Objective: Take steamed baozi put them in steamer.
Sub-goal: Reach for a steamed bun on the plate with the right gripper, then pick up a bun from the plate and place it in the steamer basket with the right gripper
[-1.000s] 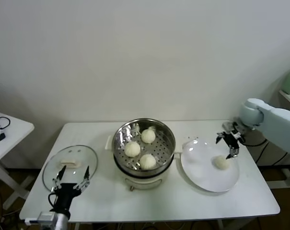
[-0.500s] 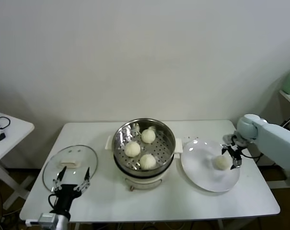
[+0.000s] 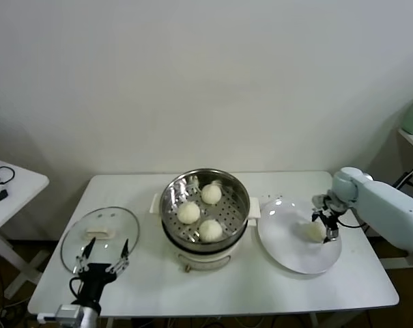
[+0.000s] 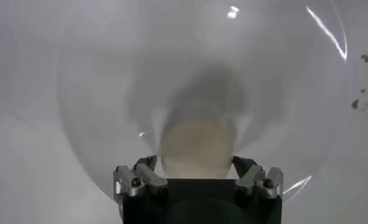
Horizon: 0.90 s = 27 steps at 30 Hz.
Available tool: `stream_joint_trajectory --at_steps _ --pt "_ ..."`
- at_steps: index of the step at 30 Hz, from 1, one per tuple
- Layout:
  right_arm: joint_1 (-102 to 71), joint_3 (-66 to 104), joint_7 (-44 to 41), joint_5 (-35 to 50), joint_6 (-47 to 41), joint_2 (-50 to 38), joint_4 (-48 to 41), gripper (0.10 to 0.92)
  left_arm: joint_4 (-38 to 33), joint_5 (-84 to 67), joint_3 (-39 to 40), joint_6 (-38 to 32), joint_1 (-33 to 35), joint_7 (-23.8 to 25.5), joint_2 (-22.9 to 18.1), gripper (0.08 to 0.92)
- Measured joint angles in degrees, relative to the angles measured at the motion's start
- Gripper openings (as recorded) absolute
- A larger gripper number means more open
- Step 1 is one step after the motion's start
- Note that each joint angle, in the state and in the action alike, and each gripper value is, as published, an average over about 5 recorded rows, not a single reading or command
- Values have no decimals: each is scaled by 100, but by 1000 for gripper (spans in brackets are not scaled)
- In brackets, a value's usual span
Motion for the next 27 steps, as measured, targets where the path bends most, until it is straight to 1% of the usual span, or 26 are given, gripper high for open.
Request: stream_joint_trajectory --at_steps 7,12,19,23,27 --pt "-49 79 -10 -36 11 80 -94 818 -2 21 -3 -2 10 1 0 823" --pt "-51 111 -32 -38 15 86 -122 733 -3 28 -12 -5 25 0 0 823" --pt "-2 63 -36 44 -12 49 -99 673 -4 39 -13 -7 28 -3 -7 823" --pt "87 -31 -15 224 -88 6 -47 662 -17 40 -12 -12 37 -4 -9 823" --pt "309 -241 39 696 -292 -51 78 662 -42 40 -5 -15 38 -4 -9 823"
